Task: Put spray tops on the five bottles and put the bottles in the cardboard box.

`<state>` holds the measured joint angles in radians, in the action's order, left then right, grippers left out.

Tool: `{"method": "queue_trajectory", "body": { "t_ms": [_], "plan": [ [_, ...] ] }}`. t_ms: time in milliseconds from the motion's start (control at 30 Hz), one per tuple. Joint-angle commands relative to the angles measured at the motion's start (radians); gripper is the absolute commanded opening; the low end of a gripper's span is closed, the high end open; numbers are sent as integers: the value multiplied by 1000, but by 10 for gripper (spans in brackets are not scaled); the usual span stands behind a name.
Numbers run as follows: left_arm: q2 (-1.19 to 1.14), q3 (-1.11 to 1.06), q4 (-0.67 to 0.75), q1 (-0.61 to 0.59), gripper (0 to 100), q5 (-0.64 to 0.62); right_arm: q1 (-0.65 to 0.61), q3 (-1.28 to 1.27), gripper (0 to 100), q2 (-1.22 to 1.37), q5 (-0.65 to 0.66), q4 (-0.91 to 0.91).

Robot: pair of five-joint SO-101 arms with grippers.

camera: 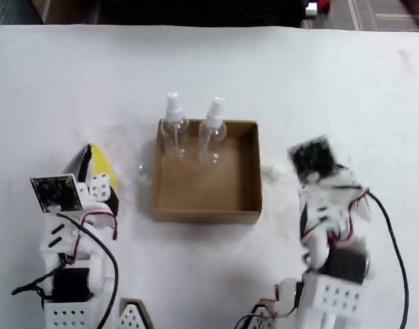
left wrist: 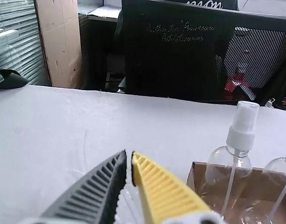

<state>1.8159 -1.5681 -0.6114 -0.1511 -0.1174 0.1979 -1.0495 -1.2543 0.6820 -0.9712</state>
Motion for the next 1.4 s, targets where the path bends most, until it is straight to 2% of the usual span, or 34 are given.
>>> {"method": "queue_trajectory", "body": {
  "t_ms": [0,200,267,467,633,767,933,1100,1367],
  "plan": [
    [8,34,9,-1,24,12,-4,196,20,282,91,-157],
    [8,34,11,1,24,14,-39,180,20,375,534,-272],
    [8,34,11,1,24,14,-31,158,20,344,578,-277],
    [8,35,11,1,24,14,-35,77,33,236,603,-275],
    [8,35,11,1,24,14,-33,-68,217,222,821,-249],
    [8,35,11,2,24,14,-35,-127,254,223,830,-127],
    [8,34,11,4,24,14,-81,-167,254,251,833,-101],
    [8,32,11,7,24,74,-101,-132,254,426,830,-56],
    [8,32,11,7,24,78,-67,-57,254,699,825,71]
  ]
}}
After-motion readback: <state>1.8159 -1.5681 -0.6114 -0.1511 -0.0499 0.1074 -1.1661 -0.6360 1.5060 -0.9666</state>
